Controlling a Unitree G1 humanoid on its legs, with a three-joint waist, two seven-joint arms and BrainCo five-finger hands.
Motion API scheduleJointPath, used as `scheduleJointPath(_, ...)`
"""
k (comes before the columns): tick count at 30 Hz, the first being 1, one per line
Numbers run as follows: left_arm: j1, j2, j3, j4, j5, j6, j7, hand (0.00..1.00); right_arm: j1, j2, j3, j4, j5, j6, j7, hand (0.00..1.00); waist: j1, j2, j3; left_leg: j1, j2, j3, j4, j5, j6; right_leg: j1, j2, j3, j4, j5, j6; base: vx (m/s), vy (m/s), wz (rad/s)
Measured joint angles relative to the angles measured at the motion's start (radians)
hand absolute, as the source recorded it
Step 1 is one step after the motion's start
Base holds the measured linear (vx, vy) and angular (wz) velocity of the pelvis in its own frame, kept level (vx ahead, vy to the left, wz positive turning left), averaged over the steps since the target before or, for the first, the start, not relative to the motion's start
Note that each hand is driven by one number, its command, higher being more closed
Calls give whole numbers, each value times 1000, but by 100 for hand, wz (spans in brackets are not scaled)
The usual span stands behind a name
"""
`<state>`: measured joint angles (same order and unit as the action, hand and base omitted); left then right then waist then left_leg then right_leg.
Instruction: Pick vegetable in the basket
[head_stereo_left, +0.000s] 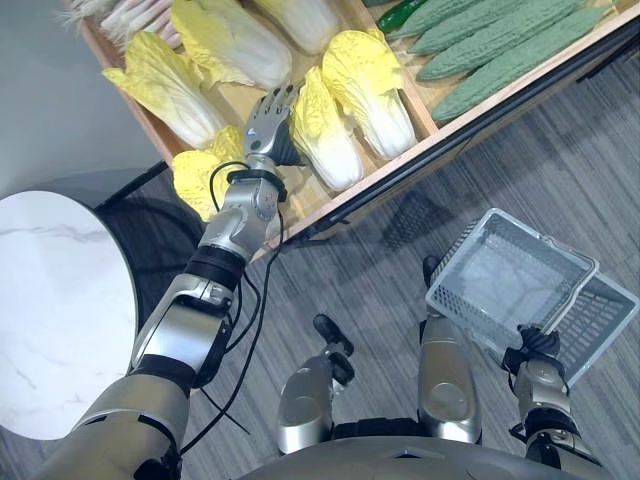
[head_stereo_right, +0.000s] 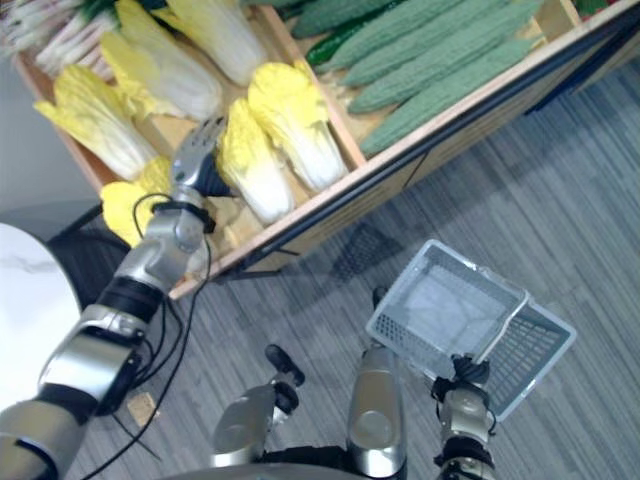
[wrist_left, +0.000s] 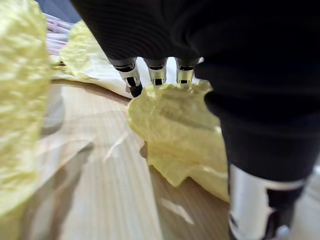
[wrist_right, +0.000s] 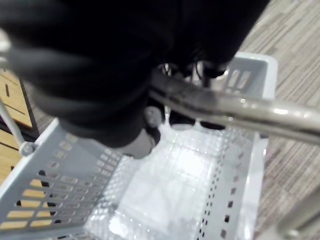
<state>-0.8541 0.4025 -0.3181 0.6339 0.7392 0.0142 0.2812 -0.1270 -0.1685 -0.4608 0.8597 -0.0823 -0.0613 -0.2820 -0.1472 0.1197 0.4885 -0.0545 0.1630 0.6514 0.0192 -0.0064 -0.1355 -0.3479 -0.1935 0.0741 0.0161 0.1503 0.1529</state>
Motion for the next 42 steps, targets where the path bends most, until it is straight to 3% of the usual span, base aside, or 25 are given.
scheduleJointPath(7,-64,0,-16,19,-1,-6,-1,100,-1,-1,3,1,0,-6,-3,100,1,0,0,-5,-3,0,0,-4,5,-6,-1,5,-2,2,4,3,-1,0)
scheduleJointPath(10,-64,9,-24,17,-19,-32,-13,100,0,-1,3,2,0,-6,-2,100,2,0,0,-1,-2,-5,0,-4,5,3,-2,0,-3,4,6,9,-4,4)
scheduleJointPath(17,-23,85,-68,-50,-25,-74,-45,100,11,0,3,25,-2,5,11,100,13,-1,-3,47,11,-56,4,-5,5,97,-5,-55,-20,2,8,2,-10,17)
scheduleJointPath(19,5,125,-57,-105,-53,-84,-45,100,27,0,1,39,-2,12,16,100,34,-7,-10,66,14,-68,5,-6,6,131,-6,-71,-29,2,8,-19,-15,17)
scheduleJointPath(22,59,154,-25,-144,-87,-90,-50,100,50,1,-1,54,-2,18,30,100,43,-14,-43,78,14,-90,7,-10,7,164,-12,-92,-39,1,9,-5,-2,19)
scheduleJointPath(25,131,164,38,-177,-131,-92,-57,100,91,7,-4,72,-2,31,44,100,57,-33,-96,105,14,-109,18,-22,6,211,-18,-112,-45,-6,11,27,6,16)
scheduleJointPath(27,186,170,76,-194,-162,-95,-58,100,131,33,-23,80,-3,34,50,100,70,-63,-153,125,15,-116,19,-31,2,237,-19,-120,-45,-15,13,19,6,9)
scheduleJointPath(31,242,169,111,-243,-221,-98,-58,100,169,63,-50,93,-3,38,67,100,86,-109,-193,145,10,-118,18,-35,1,255,-24,-123,-43,-18,13,-1,0,1)
scheduleJointPath(35,310,123,117,-306,-294,-100,-64,100,190,96,-79,89,0,40,78,100,82,-140,-216,154,11,-109,21,-41,0,254,-23,-113,-34,-19,12,-19,-12,-7)
scheduleJointPath(39,376,28,98,-393,-326,-109,-66,100,208,126,-87,40,34,44,77,100,80,-145,-219,160,31,-74,53,-72,-19,227,-6,-84,7,-33,3,-9,-23,-29)
scheduleJointPath(41,436,-15,83,-451,-330,-115,-79,100,221,140,-55,-1,73,45,71,100,70,-147,-224,175,51,-32,83,-90,-23,200,16,-86,49,-39,-16,12,-17,-70)
scheduleJointPath(42,486,-30,86,-493,-337,-120,-83,100,227,152,-15,-47,80,43,61,100,56,-146,-227,180,62,6,92,-96,-16,173,35,-114,66,-12,-55,-27,-1,-128)
